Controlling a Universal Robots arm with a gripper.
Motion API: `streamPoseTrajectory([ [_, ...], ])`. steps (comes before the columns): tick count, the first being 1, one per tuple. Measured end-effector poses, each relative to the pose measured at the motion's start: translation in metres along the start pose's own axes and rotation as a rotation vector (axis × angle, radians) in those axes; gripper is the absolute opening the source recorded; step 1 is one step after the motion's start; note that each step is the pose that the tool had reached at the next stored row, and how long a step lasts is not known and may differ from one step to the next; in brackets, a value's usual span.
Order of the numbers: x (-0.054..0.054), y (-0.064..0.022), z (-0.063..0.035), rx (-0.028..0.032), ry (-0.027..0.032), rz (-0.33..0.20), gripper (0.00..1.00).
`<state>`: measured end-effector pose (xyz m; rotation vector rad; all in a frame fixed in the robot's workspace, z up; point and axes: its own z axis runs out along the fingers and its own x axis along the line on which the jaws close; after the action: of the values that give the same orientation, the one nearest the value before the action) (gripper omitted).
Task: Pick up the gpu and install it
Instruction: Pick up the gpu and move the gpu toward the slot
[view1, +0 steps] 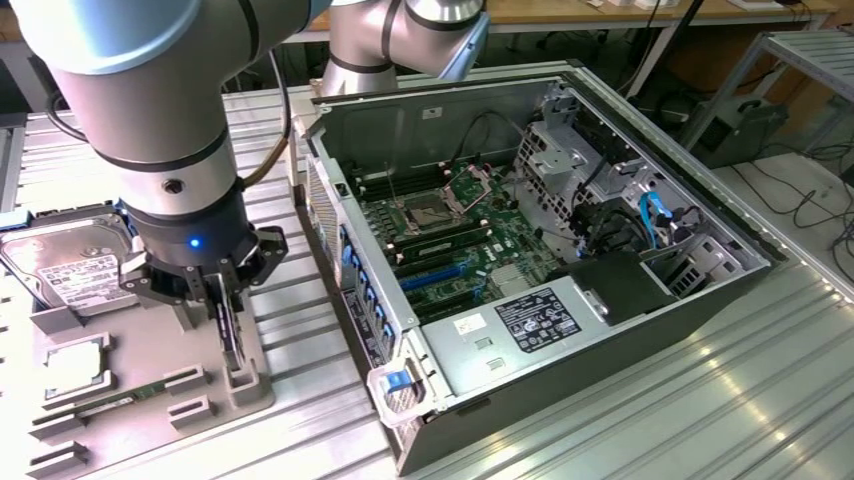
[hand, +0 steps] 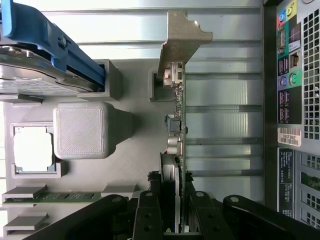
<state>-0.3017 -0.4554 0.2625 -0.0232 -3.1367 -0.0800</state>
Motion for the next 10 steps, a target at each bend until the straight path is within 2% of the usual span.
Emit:
streamPoseTrajectory([
  [10,0.0000,0.0001,-0.0023,0.0001,0.0000,0.000,0.27],
])
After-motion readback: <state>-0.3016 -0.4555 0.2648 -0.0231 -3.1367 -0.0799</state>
